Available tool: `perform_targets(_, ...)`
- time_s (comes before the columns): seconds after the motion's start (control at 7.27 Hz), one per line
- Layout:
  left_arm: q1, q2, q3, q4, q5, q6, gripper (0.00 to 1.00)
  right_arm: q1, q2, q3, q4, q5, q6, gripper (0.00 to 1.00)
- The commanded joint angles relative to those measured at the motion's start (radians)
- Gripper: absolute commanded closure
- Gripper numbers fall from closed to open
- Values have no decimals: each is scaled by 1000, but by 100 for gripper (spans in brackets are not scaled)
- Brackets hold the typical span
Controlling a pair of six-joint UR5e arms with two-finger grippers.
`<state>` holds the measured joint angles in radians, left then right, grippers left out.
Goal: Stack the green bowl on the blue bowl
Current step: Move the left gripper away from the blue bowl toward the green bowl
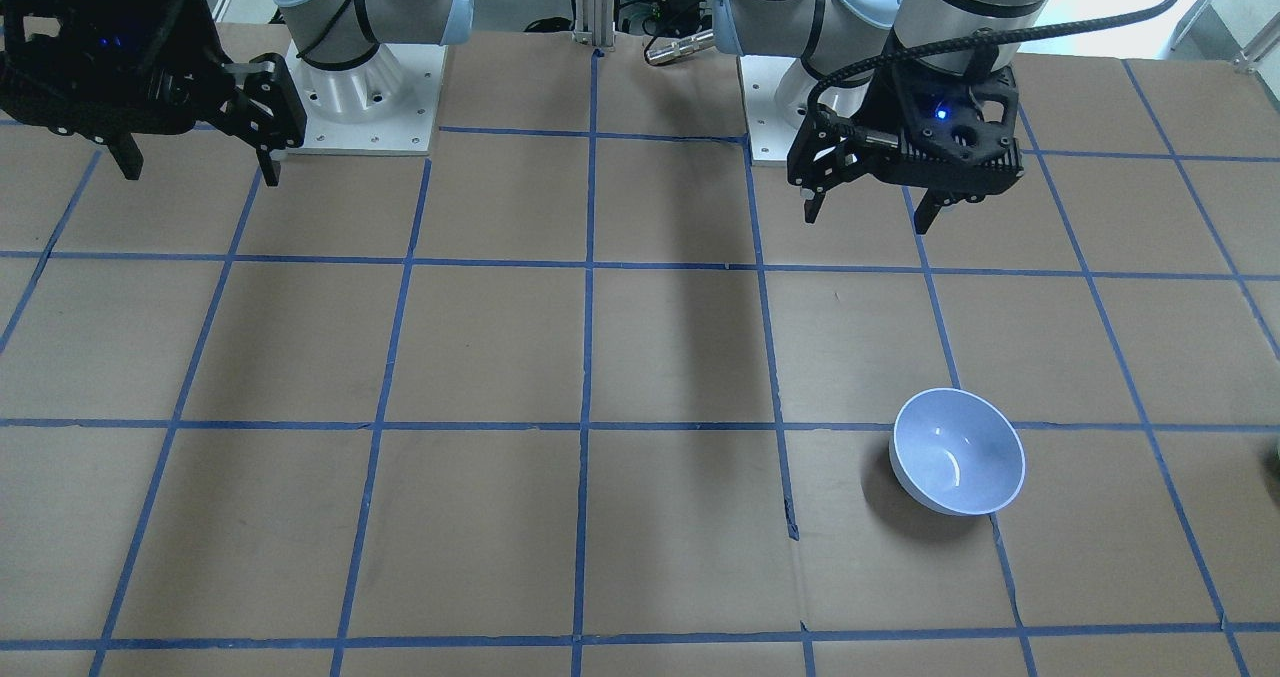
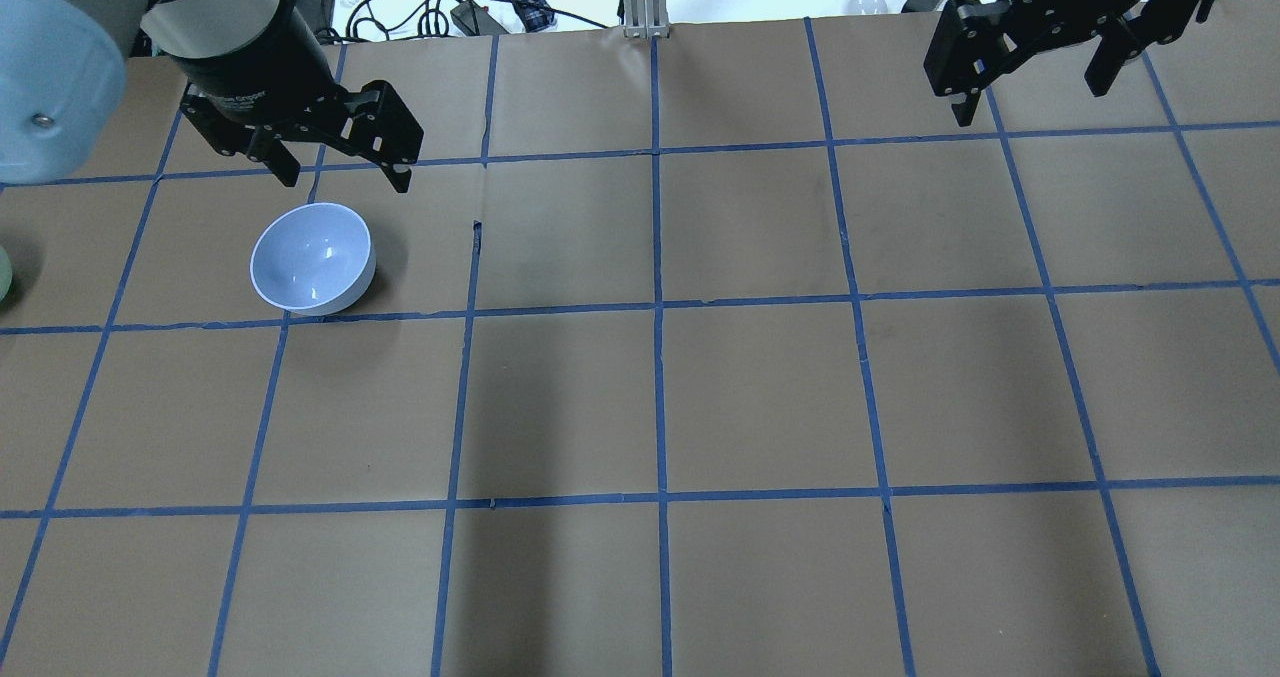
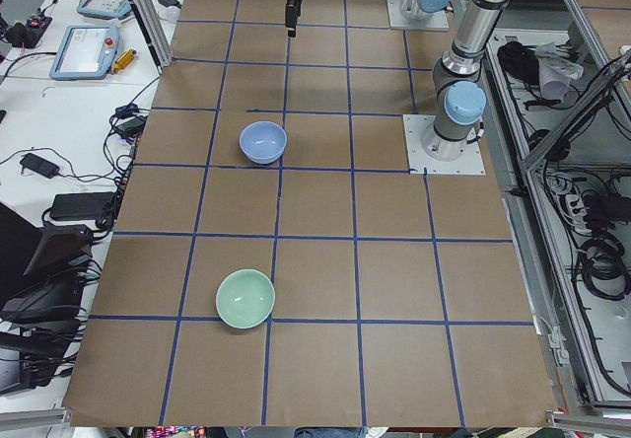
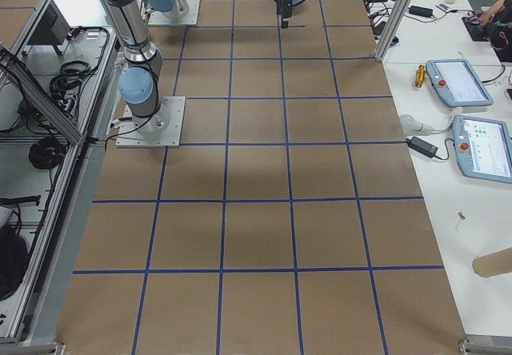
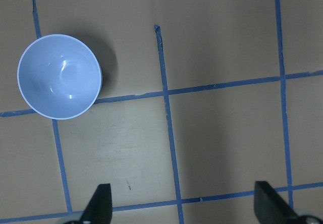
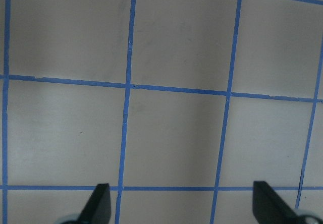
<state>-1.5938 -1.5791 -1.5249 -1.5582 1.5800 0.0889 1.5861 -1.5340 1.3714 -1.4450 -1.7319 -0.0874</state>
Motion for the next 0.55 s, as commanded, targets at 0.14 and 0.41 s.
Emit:
perform_targets(0.14,0,7,0,-3,2,2,0,0,0,0,0,0,0,0)
perform_targets(0.41,9,13,-14,-3,6,82,0,0,0,0,0,0,0,0)
